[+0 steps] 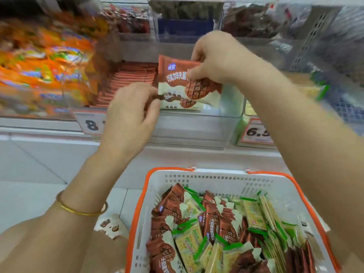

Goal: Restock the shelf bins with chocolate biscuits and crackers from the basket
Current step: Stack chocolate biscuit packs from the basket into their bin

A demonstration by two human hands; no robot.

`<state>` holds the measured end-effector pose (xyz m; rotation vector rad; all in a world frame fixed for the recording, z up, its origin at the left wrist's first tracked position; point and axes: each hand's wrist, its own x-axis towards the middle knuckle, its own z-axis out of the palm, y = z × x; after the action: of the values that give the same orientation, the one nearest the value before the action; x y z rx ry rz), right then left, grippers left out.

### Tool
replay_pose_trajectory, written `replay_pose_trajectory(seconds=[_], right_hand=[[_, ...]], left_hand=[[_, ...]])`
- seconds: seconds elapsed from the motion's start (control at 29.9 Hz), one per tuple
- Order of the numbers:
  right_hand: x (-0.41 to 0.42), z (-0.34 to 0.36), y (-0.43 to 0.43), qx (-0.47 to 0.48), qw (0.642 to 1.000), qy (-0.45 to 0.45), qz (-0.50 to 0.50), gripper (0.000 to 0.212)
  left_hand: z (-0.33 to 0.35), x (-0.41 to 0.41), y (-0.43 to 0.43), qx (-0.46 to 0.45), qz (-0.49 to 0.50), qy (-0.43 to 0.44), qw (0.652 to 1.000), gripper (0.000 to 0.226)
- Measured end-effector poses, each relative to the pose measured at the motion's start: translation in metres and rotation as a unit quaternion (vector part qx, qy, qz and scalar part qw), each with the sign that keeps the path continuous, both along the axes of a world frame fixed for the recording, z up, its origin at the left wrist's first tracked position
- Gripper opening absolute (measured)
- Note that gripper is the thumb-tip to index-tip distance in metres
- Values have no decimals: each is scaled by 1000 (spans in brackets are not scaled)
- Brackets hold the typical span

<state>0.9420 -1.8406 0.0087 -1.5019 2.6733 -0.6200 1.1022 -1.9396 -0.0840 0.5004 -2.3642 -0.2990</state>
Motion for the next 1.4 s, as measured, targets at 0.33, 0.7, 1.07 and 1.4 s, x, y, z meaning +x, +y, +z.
replay_pose_trajectory(seconds=[0.33,0.7,1.07,1.4], right_hand=[[-31,-72,-69,148,978,140,-30,25],[-21,-62,-68,104,977,184,-22,53],[19,-99,145,72,985,-145,56,14],[11,-255,219,525,815,-126,213,26]], left_hand=[[-18,-4,7,-58,31,-99,993,46],[-22,-4,6,-75,30,-68,994,43],[-54,-6,105,-137,-171,16,976,27],[-129,-20,154,-103,-305,-255,912,22]])
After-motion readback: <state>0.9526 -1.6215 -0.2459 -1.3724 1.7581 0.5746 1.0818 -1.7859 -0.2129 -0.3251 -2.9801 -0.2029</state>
